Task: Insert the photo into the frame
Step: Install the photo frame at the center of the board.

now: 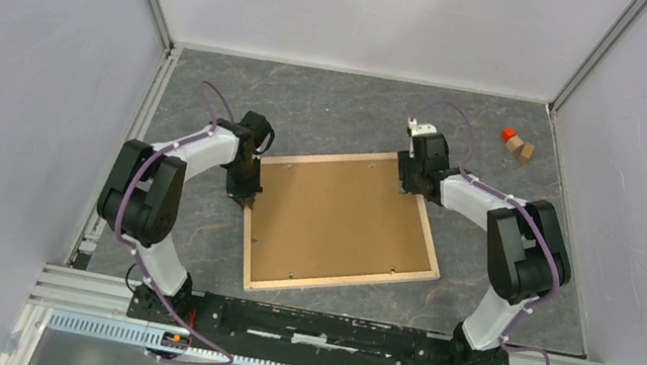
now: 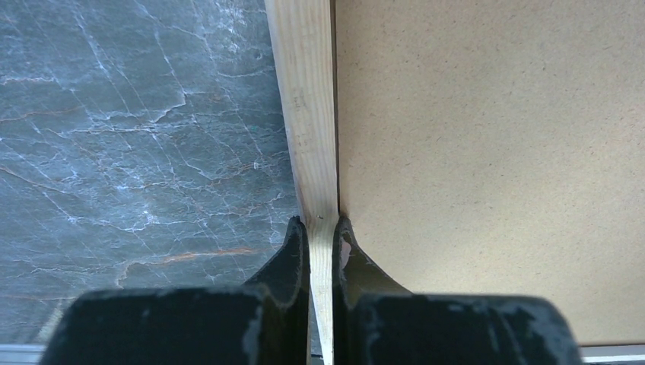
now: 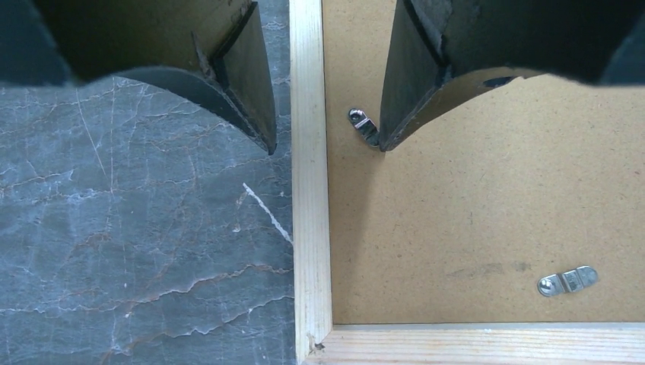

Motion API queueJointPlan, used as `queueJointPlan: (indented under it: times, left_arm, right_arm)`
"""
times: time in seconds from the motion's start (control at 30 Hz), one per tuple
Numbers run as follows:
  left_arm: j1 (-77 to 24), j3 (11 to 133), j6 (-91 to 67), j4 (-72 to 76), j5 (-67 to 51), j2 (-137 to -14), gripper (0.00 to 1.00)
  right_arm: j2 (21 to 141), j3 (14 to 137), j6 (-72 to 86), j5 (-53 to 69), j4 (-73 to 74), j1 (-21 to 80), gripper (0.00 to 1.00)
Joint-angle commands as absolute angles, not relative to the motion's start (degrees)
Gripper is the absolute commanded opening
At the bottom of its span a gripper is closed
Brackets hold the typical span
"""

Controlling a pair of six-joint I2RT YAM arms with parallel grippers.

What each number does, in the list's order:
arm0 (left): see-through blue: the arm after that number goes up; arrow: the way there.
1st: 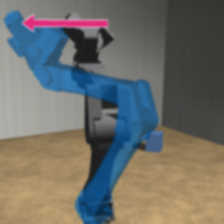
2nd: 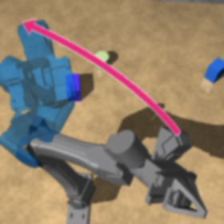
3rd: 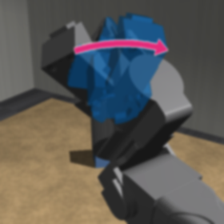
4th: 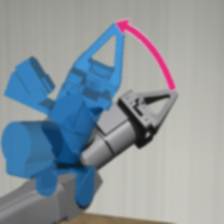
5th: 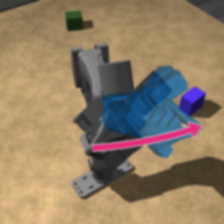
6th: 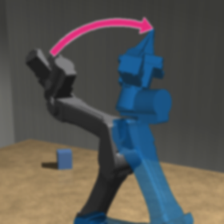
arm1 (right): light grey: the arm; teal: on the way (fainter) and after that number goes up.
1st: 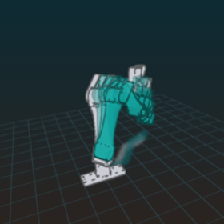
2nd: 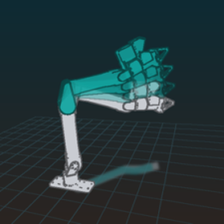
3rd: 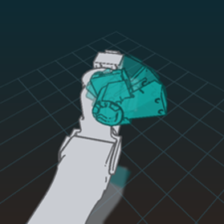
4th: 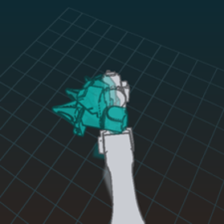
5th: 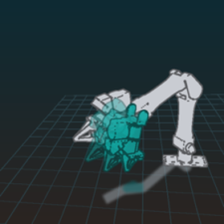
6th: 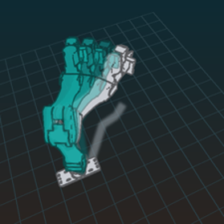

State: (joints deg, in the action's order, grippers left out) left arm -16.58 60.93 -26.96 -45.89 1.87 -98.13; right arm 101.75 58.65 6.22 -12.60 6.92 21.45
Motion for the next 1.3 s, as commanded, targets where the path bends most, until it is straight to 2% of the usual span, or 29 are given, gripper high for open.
queueJointPlan:
  times: [0.0,0.23,0.5,0.57,0.83,1.0,1.1,1.27]
  left_arm:
    - [-16.65,60.73,-25.22,-41.83,2.11,-101.27,0.02]
    - [-16.68,60.73,-25.22,-41.83,2.26,-101.16,0.02]
    - [-16.61,60.81,-25.31,-41.74,1.20,-101.62,0.02]
    - [-16.61,60.82,-25.31,-41.53,0.88,-101.69,0.02]
    - [-16.60,60.86,-25.21,-41.57,0.70,-101.78,0.02]
    - [-16.57,60.86,-25.21,-41.55,0.61,-101.63,0.02]
    - [-16.60,60.82,-25.22,-41.57,0.62,-101.43,0.02]
    - [-16.56,60.73,-25.22,-41.54,0.73,-101.52,0.02]
  right_arm:
    - [101.52,57.44,5.57,-17.13,9.14,21.13,0.54]
    - [101.49,56.69,6.08,-17.18,8.81,21.13,0.32]
    - [102.12,56.25,6.80,-14.20,8.36,21.13,0.17]
    - [102.43,56.63,6.99,-14.20,8.71,21.16,0.17]
    - [103.48,55.89,10.79,-8.62,8.23,19.78,0.36]
    - [102.65,55.36,10.01,-10.27,9.72,19.62,0.42]
    - [100.96,53.83,9.40,-10.25,8.99,19.67,0.41]
    - [100.66,53.47,9.18,-9.38,8.60,19.68,0.27]
